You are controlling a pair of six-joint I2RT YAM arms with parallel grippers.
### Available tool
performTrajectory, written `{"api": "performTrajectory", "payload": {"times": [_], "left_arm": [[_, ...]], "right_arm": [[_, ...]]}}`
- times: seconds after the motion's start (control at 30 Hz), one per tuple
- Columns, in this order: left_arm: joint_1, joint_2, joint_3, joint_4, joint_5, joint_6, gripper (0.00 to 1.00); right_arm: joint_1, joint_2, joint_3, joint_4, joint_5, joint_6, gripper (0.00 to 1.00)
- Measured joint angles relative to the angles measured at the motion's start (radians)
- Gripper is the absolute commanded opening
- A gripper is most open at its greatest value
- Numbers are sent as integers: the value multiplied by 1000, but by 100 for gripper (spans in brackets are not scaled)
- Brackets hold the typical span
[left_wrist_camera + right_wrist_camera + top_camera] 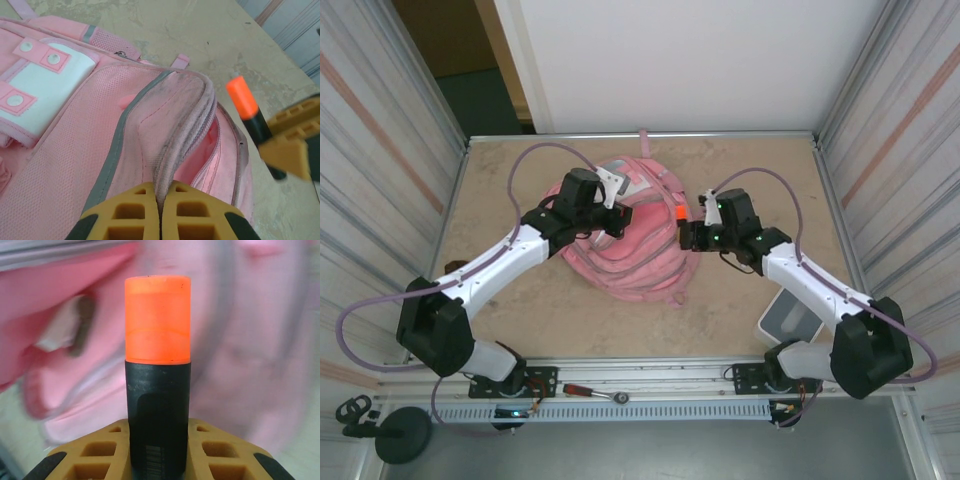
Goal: Pack books, pencil case, and school supplies into a backpack
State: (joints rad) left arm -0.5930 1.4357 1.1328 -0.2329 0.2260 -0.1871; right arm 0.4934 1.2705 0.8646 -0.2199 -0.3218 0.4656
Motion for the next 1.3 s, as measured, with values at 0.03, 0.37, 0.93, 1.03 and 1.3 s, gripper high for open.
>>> {"api": "performTrajectory", "payload": {"times": [0.03, 0.37, 0.93, 1.03, 1.3], "left_arm": [[0, 0, 0, 1, 0, -2, 0], [3, 0, 4, 3, 17, -21, 0], [10, -1, 13, 6, 21, -28, 0], [10, -2, 13, 7, 21, -28, 0], [8, -2, 13, 7, 22, -28, 0]], "right_arm": [[27, 2, 5, 12, -22, 0, 13], [147, 191, 114, 130, -119, 86, 14], [148, 410, 250, 254, 15, 372, 45], [148, 401, 240, 254, 14, 371, 47], [144, 187, 96, 187, 58, 303, 49]]}}
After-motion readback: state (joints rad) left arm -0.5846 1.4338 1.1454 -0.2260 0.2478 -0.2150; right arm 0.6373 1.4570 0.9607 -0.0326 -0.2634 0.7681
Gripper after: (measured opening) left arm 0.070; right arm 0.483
